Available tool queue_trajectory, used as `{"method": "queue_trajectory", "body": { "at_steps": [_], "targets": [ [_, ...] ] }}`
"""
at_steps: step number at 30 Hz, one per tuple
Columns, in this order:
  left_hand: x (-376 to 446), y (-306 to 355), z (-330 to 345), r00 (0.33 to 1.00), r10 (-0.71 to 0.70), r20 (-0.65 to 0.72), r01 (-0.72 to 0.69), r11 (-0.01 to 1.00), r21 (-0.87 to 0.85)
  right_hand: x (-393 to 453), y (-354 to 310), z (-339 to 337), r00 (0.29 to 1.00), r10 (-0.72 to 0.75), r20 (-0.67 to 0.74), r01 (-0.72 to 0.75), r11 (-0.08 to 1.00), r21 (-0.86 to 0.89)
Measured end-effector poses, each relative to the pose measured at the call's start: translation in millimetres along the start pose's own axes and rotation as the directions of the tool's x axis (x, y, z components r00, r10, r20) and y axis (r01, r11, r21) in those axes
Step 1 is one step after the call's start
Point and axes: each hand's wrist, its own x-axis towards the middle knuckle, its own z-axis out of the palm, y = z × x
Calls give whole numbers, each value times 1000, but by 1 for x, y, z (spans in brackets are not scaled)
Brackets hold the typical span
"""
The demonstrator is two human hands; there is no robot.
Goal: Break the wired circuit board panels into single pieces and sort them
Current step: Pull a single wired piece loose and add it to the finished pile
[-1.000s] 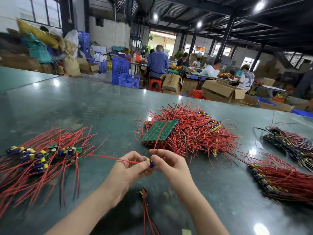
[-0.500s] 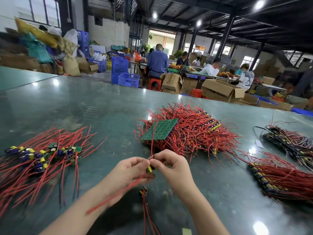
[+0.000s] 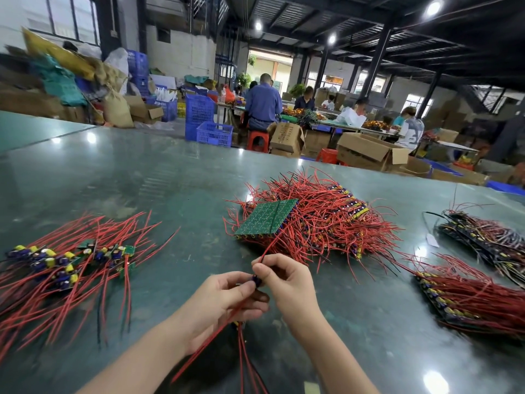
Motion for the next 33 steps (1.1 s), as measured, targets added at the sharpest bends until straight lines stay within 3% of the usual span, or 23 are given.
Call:
{"method": "queue_trajectory", "body": {
  "at_steps": [4, 8, 17, 23, 29, 33],
  "targets": [
    [0, 3, 2, 1000, -6, 8, 6, 1000, -6, 1, 5, 5, 988, 55, -143, -47, 997, 62],
    [0, 3, 3, 1000, 9, -6, -9, 1000, -1, 1, 7, 8, 979, 17, -202, -20, 1000, -13],
    [-3, 3, 0, 994, 87, -64, -76, 985, 154, 3, 4, 2, 999, 24, 42, -23, 1000, -21],
    [-5, 3, 0, 983, 181, -34, -164, 944, 287, 2, 3, 1, 999, 25, 27, -24, 999, -31],
    [-6, 2, 2, 974, 224, 14, -216, 918, 333, 4, 4, -1, 971, 231, 58, -238, 952, 193],
    [-7, 1, 7, 979, 191, 72, -204, 929, 309, 9, 5, -7, 941, 339, -11, -312, 878, 363]
  ]
}}
